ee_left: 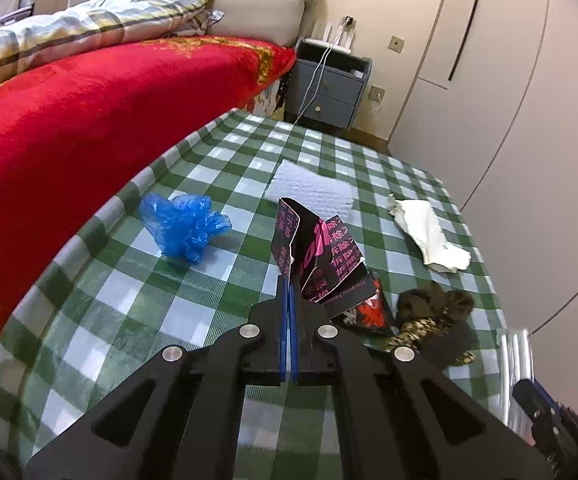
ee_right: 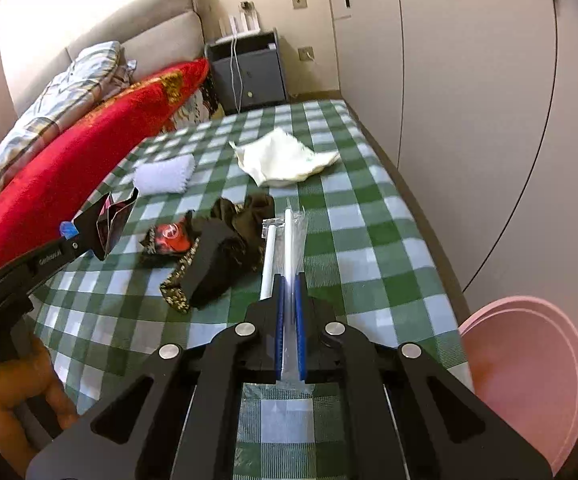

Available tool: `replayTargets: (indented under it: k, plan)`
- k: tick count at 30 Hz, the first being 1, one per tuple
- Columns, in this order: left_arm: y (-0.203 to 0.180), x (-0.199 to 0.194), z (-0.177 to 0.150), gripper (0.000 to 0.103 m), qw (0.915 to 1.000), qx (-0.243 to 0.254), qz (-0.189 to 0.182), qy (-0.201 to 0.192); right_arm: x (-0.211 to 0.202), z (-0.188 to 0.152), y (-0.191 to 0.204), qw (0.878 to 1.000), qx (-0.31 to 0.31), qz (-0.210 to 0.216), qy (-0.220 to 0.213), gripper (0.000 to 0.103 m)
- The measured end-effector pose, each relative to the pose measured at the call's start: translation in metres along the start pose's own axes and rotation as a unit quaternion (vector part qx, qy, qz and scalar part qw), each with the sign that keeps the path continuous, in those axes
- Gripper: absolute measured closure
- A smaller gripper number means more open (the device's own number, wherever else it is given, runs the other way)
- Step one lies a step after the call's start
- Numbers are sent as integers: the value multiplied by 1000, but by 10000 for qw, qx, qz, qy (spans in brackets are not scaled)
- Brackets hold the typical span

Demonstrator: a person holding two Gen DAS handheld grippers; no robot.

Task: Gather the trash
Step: 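Carry the straws and pink wrapper over the pink bin and release both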

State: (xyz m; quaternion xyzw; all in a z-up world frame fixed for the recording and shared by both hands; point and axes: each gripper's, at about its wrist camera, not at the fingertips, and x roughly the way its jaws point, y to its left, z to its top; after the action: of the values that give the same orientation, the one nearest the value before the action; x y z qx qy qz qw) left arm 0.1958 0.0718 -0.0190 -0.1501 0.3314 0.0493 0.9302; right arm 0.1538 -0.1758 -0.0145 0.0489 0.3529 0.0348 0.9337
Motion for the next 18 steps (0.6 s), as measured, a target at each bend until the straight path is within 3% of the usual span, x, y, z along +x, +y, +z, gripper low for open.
replayTargets:
  k: [18]
  plan:
    - [-27,-103,-43,102,9955,715,-584,-223,-98,-1,-6,9979,-143,133,-623,97]
